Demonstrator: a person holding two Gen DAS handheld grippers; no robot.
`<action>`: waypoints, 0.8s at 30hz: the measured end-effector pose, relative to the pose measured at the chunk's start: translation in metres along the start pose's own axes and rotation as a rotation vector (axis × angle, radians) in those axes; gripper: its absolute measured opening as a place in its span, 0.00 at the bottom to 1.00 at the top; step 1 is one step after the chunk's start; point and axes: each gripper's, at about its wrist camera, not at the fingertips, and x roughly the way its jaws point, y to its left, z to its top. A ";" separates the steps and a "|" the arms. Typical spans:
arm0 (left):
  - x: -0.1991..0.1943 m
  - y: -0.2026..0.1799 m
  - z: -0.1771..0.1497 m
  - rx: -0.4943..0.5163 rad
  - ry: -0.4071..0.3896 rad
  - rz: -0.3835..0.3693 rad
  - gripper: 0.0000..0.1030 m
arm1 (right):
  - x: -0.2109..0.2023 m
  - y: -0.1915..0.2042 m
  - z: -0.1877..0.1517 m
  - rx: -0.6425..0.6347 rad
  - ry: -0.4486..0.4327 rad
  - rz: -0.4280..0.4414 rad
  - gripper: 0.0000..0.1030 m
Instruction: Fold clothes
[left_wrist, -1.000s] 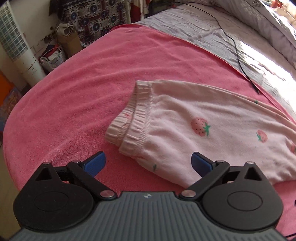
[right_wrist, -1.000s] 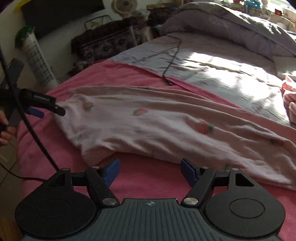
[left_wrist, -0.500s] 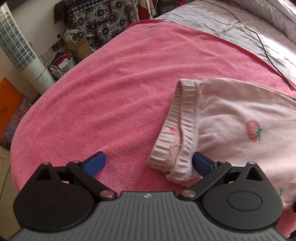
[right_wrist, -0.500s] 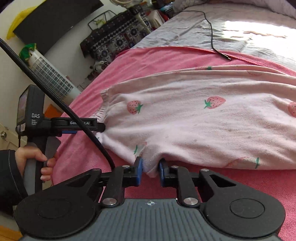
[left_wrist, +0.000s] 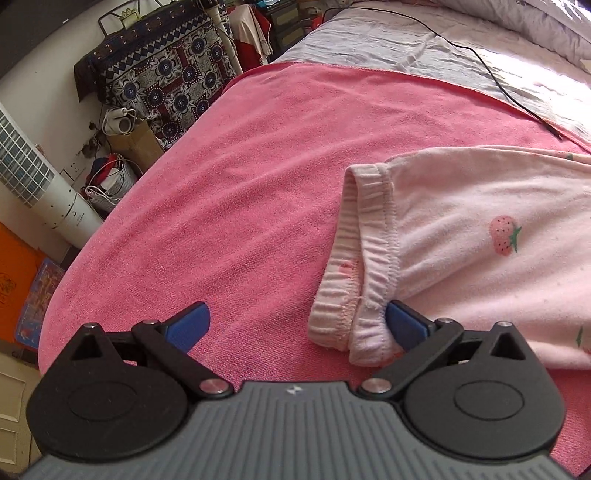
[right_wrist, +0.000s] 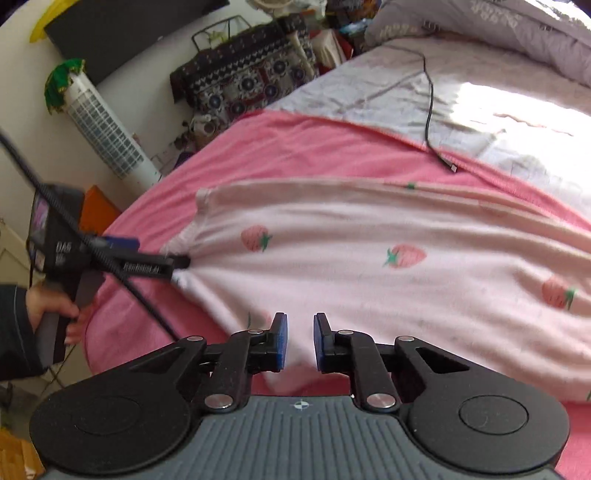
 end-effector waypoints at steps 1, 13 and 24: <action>0.001 0.002 0.000 -0.003 -0.001 -0.008 1.00 | 0.008 0.001 0.010 -0.018 -0.025 -0.021 0.19; 0.009 0.027 -0.008 -0.024 -0.006 -0.133 1.00 | 0.177 0.074 0.093 -0.483 -0.062 -0.004 0.18; 0.013 0.040 -0.025 -0.065 -0.072 -0.212 1.00 | 0.157 0.116 0.067 -0.691 0.057 0.169 0.23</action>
